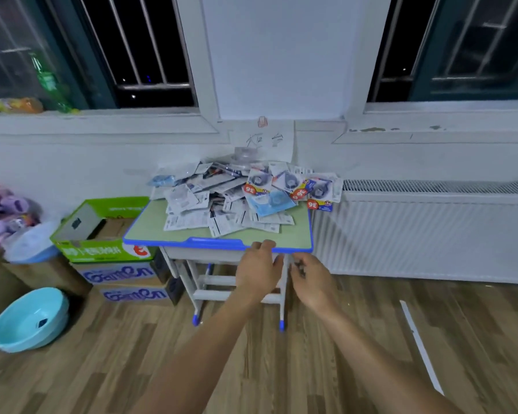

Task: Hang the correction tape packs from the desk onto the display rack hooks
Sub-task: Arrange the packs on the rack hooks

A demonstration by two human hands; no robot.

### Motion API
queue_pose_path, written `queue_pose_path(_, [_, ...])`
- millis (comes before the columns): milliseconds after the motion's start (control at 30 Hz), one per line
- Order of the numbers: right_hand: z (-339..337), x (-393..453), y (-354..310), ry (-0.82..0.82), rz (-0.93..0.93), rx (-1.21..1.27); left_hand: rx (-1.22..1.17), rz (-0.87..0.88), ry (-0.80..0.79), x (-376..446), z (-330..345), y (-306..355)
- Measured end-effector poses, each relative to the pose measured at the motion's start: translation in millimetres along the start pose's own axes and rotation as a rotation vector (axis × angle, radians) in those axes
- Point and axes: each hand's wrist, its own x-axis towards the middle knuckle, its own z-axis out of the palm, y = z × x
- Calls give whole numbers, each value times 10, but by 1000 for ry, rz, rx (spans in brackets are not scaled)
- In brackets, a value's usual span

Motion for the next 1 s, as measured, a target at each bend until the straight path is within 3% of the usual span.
queue_pose_path(367, [315,1782,49,86,199,110,48,-56,-24,1734,61,-349])
queue_pose_path(600, [446,3088,289,119,340,119,100,-219,-76,2909,244,-483])
queue_pose_path(833, [560,3815,549,176,573,233,151,-356,-92,3678,533,-599])
queue_pose_path(1000, [605,4013,654,185,616,191,205,-402,-79,3944,687,-658])
